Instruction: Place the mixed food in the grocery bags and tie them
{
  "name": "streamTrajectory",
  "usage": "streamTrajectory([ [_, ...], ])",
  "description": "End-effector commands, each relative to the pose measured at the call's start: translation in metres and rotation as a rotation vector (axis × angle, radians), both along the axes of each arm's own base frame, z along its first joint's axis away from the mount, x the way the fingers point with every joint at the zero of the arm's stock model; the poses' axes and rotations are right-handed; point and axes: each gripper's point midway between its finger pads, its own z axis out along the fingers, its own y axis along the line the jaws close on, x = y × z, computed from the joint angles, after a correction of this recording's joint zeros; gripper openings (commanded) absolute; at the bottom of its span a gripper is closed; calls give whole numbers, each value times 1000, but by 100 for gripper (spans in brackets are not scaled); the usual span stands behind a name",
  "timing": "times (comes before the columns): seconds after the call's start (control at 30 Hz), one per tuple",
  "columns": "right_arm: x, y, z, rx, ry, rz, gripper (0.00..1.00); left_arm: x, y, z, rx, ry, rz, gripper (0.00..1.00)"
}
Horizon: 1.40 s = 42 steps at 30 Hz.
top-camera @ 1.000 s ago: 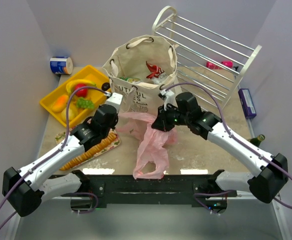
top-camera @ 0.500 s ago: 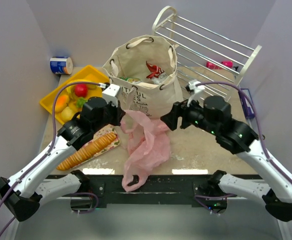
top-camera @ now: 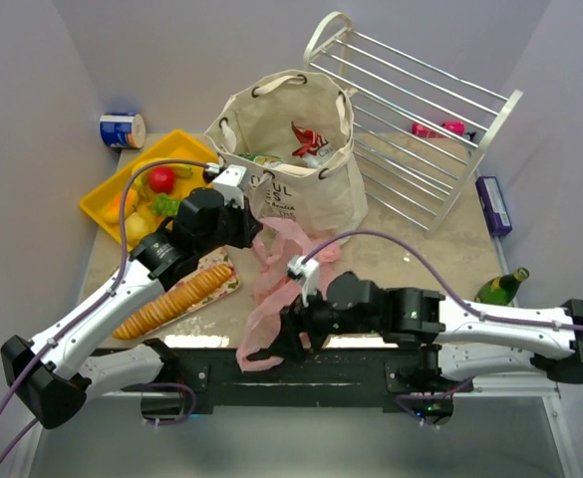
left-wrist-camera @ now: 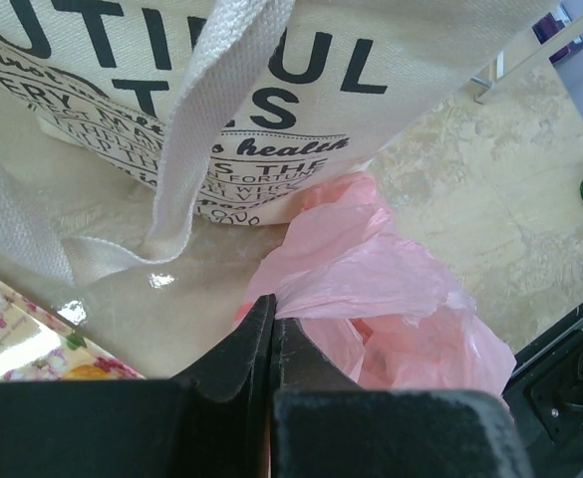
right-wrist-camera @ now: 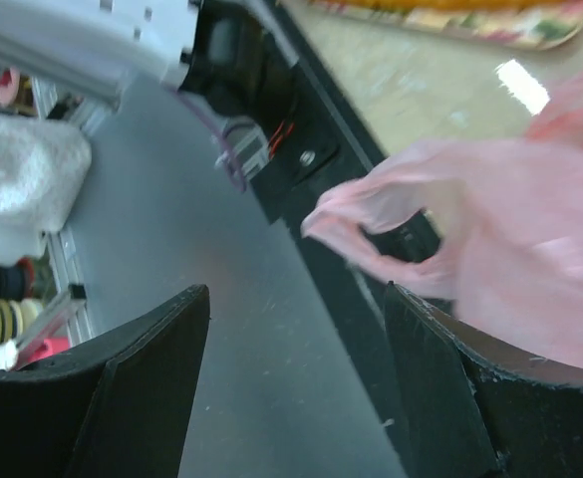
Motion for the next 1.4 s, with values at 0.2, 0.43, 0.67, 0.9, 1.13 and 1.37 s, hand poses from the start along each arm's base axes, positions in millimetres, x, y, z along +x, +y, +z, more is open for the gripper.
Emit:
streamTrajectory([
  [0.2,-61,88,-49,-59,-26,1,77,11,-8,10,-81,-20,31,0],
  [0.43,-41,96,-104,-253,-206,-120,79,10,-8,22,-91,-40,21,0],
  [0.67,-23,94,-142,-341,-313,-173,80,8,-8,25,-93,-45,17,0],
  [0.9,-28,108,-168,-386,-356,-97,50,9,0,26,-55,-57,34,0],
  [1.13,-18,86,-51,-186,-311,-196,0,11,32,28,117,-130,83,0],
  [1.37,92,-43,45,-58,-295,-598,0,1,71,36,264,-216,125,0],
])
